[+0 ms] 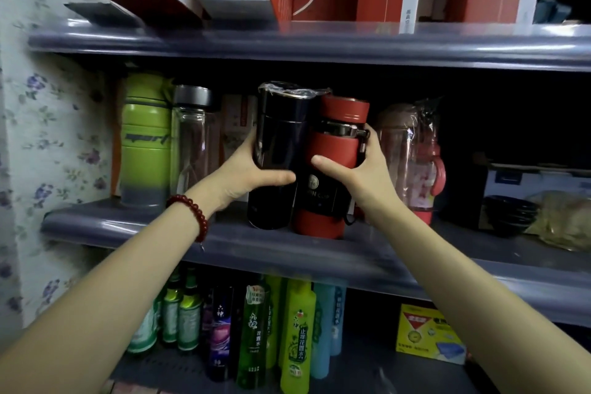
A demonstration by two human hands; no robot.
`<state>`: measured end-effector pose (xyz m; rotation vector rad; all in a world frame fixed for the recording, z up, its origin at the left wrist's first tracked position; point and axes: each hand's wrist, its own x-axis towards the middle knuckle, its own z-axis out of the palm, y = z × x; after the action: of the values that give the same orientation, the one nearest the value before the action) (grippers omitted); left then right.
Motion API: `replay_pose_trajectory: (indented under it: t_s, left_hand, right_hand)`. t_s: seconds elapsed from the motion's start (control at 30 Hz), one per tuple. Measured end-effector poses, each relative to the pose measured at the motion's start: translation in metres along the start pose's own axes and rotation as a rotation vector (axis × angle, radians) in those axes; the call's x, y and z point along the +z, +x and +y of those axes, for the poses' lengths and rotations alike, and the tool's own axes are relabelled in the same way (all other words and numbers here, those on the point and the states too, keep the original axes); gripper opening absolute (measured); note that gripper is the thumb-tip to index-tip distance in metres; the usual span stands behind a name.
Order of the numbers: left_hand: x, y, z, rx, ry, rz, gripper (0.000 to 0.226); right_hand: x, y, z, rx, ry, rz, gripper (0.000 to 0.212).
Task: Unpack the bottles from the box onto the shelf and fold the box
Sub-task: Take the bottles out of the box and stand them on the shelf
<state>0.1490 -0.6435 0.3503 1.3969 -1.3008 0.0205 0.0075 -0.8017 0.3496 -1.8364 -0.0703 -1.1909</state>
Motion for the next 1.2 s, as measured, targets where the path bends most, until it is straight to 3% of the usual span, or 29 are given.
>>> replay_pose_trajectory:
  t_s: [0.2, 0.33, 0.4, 0.63, 1.07, 1.2]
  left_hand:
    - [0.003, -0.009, -0.025, -0.172, 0.08, -0.055, 0.085]
    - [-0.001, -0.008, -0.028, -0.224, 0.094, 0.017, 0.063]
    - [-0.004, -0.009, -0.031, -0.267, 0.08, 0.038, 0.063]
    - [-0.019, -0.007, -0.024, -0.38, 0.076, -0.039, 0.091]
    - [-0.019, -0.015, -0.034, -0.38, -0.077, -0.043, 0.068]
    - [-0.017, -0.016, -0.033, -0.407, -0.072, -0.027, 0.081]
  right_hand:
    - [-0.001, -0.012, 0.023, 0.136, -0.035, -0.078, 0.106]
    - [0.0, -0.005, 0.027, 0.2, -0.035, -0.127, 0.114]
    - [-0.001, -0.004, 0.028, 0.236, -0.008, -0.129, 0.117]
    - [0.001, -0.004, 0.028, 0.304, 0.144, -0.206, 0.095]
    - [0.011, -0.007, 0.025, 0.324, 0.134, -0.241, 0.092]
    - [0.011, -0.008, 0.027, 0.324, 0.127, -0.237, 0.092]
